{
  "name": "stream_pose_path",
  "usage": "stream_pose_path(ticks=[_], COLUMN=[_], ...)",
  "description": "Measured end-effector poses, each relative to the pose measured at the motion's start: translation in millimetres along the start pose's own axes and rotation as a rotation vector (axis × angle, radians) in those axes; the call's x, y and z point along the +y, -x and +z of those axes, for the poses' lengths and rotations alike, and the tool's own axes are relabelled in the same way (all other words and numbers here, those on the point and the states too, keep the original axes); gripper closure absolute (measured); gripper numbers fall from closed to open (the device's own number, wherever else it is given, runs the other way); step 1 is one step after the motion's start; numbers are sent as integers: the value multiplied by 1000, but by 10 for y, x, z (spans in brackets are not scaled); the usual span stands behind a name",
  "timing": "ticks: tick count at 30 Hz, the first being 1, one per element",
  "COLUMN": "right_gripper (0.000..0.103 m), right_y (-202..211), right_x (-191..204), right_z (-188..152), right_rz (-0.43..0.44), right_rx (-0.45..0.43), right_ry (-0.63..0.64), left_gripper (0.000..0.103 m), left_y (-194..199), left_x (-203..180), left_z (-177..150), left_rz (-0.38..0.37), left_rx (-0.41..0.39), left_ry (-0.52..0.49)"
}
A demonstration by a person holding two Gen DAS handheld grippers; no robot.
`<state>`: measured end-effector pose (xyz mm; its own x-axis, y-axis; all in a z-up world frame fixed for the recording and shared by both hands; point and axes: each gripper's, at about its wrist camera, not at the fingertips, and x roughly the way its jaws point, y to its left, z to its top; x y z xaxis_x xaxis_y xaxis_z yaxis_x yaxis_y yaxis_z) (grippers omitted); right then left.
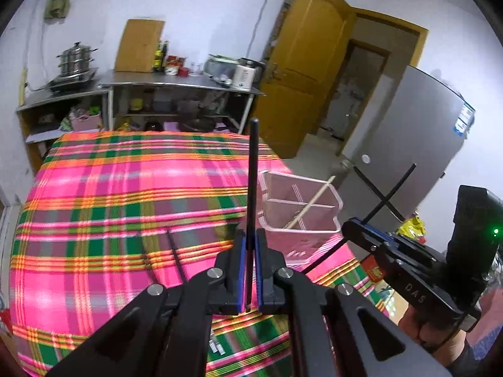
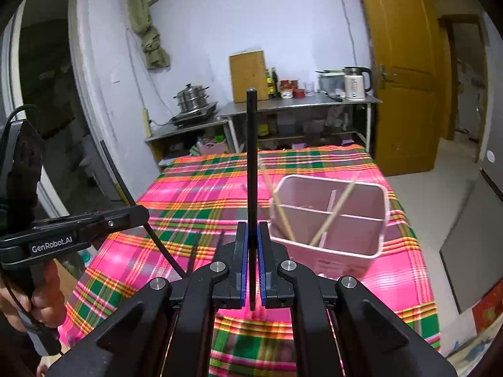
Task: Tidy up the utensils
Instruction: 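Lift both held black chopsticks upright and carry them over the pink basket, then lower the chopsticks into the basket and open both tools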
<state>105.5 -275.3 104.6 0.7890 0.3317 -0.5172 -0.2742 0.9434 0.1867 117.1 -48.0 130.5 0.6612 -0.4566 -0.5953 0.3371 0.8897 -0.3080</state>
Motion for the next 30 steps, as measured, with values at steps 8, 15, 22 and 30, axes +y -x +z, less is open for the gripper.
stream_pose_path(ticks=[8, 15, 22, 30], right_gripper=[98, 98, 98, 98], right_y=[198, 188, -41, -349], right_x=[-268, -426, -544, -614], right_z=[282, 548, 558, 374], right_rz=[-40, -61, -70, -67], right_rx=[-86, -149, -139, -65], right_ry=[-47, -73, -105, -117], left_gripper=[97, 97, 97, 97], left_y=[-108, -271, -560, -915], left_x=[-316, -450, -473, -379], left_z=[401, 741, 824, 645], left_rz=[-56, -76, -72, -58], left_rx=[-43, -78, -70, -3], left_ry=[-50, -64, -68, -60])
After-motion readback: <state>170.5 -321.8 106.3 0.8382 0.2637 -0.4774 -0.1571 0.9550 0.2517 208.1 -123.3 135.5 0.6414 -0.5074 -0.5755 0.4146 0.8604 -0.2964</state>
